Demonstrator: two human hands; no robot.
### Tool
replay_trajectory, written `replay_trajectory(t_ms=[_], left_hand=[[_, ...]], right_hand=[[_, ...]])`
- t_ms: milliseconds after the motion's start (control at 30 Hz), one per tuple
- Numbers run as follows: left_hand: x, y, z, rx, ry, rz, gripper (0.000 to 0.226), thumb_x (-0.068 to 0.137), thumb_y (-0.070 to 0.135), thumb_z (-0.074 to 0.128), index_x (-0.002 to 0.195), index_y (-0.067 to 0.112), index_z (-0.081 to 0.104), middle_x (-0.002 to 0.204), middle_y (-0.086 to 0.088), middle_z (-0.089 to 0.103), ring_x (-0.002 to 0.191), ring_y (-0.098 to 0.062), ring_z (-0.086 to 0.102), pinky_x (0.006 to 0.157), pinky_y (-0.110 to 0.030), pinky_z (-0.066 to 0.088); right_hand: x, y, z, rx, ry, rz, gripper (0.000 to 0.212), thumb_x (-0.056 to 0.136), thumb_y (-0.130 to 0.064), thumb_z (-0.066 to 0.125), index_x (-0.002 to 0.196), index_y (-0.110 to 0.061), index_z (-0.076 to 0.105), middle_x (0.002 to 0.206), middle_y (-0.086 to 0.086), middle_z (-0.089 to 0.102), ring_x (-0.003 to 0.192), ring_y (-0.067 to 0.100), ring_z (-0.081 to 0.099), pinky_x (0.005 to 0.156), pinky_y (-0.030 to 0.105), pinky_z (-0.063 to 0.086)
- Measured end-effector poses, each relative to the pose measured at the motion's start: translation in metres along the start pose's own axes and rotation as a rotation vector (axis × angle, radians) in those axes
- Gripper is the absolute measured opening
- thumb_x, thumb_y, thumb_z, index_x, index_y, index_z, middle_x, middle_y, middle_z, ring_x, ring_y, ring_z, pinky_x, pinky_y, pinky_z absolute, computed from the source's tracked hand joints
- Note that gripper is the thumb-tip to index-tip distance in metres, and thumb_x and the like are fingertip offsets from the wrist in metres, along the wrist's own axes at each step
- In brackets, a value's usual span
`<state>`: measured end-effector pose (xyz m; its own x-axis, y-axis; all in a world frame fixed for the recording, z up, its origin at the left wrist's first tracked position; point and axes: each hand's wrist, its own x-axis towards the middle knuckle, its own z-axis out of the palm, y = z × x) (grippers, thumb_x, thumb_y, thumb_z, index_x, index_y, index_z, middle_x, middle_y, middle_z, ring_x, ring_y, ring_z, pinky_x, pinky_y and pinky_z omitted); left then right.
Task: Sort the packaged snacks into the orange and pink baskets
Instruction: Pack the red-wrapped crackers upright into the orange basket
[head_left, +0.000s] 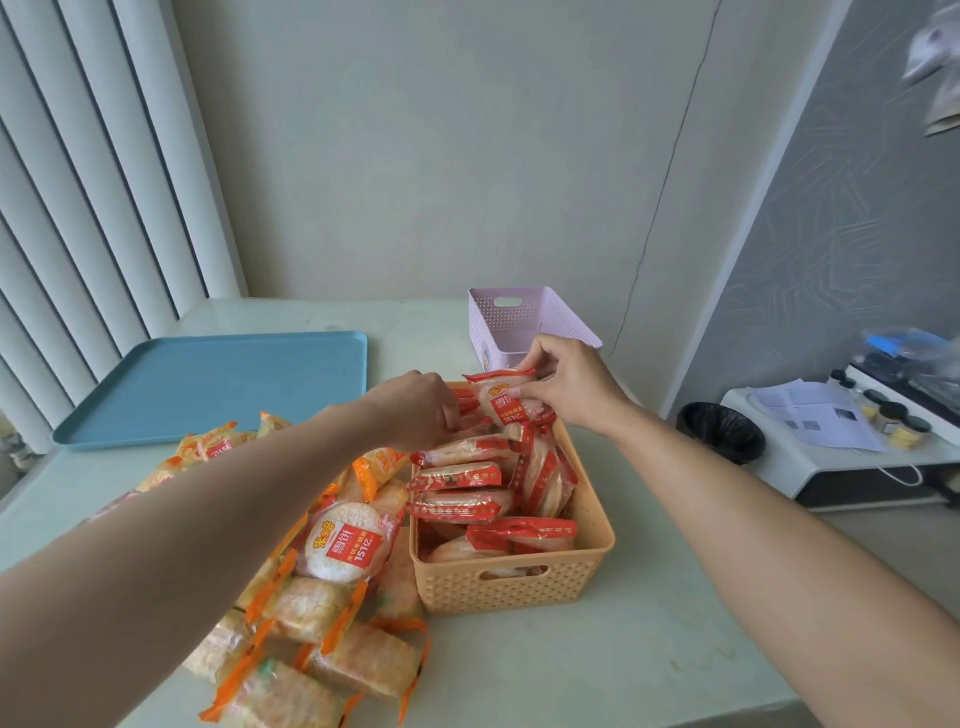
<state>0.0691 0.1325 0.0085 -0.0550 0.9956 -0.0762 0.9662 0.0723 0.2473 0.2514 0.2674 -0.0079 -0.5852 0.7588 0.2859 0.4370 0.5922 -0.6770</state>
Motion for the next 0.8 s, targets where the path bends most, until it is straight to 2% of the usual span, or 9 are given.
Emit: replay_trajectory(t_ms=[67,200,400,500,600,700,800], left_hand=[[-0.001,-0.001,0.001,-0.006,0.004,0.004,0.024,0.094,0.036,0.062,0.106,0.022,0.077,0.104,0.005,0.075,0.099,-0.018,0.067,0.092,-0.038,0.056],[0.001,-0.011,0.004,-0.052,0.059,-0.006,0.028,0.091,0.050,0.064,0.100,0.024,0.073,0.098,0.009,0.073,0.093,-0.015,0.066,0.085,-0.034,0.056],[0.000,-0.021,-0.010,-0.212,0.187,-0.018,0.015,0.088,0.026,0.074,0.101,0.019,0.071,0.098,0.004,0.072,0.094,-0.016,0.068,0.091,-0.036,0.055],[-0.004,-0.025,-0.021,-0.348,0.277,-0.024,0.014,0.085,0.023,0.078,0.096,0.019,0.071,0.094,0.003,0.074,0.088,-0.015,0.070,0.088,-0.036,0.056],[-0.008,-0.027,-0.031,-0.469,0.365,-0.044,0.015,0.086,0.022,0.078,0.097,0.014,0.072,0.094,0.000,0.075,0.087,-0.019,0.071,0.082,-0.035,0.057],[-0.010,-0.026,-0.033,-0.599,0.398,-0.070,0.017,0.086,0.017,0.079,0.097,0.010,0.068,0.092,-0.003,0.076,0.080,-0.024,0.074,0.076,-0.039,0.062],[-0.015,-0.022,-0.030,-0.660,0.504,-0.029,0.020,0.084,0.010,0.080,0.094,0.003,0.064,0.088,-0.005,0.076,0.073,-0.009,0.073,0.068,-0.019,0.058]], right_hand=[[-0.001,0.006,-0.001,-0.072,-0.003,-0.005,0.037,0.068,-0.016,0.094,0.075,-0.019,0.058,0.080,-0.006,0.071,0.079,0.022,0.069,0.075,0.040,0.056],[-0.003,0.005,-0.008,-0.523,-0.112,-0.051,0.045,0.064,-0.029,0.094,0.066,-0.027,0.049,0.071,-0.015,0.060,0.080,0.019,0.058,0.077,0.033,0.046],[-0.005,-0.009,-0.005,-0.819,-0.183,-0.074,0.028,0.073,-0.040,0.085,0.068,-0.029,0.059,0.077,-0.016,0.066,0.089,0.014,0.061,0.091,0.032,0.036],[-0.002,-0.017,-0.018,-0.793,-0.221,-0.028,0.024,0.071,-0.050,0.087,0.083,-0.037,0.070,0.082,-0.019,0.064,0.092,0.011,0.058,0.095,0.034,0.037],[-0.002,-0.020,-0.017,-0.688,-0.197,-0.069,0.025,0.077,-0.030,0.085,0.100,-0.038,0.079,0.090,-0.018,0.073,0.097,0.012,0.064,0.081,0.028,0.042],[-0.008,-0.013,0.001,-0.710,-0.306,-0.125,0.033,0.085,-0.013,0.074,0.107,-0.037,0.079,0.107,-0.012,0.077,0.102,0.017,0.069,0.075,0.023,0.045],[-0.005,-0.008,-0.002,-0.732,-0.365,-0.110,0.041,0.089,-0.007,0.061,0.114,-0.036,0.077,0.116,-0.007,0.075,0.104,0.020,0.066,0.076,0.019,0.041]])
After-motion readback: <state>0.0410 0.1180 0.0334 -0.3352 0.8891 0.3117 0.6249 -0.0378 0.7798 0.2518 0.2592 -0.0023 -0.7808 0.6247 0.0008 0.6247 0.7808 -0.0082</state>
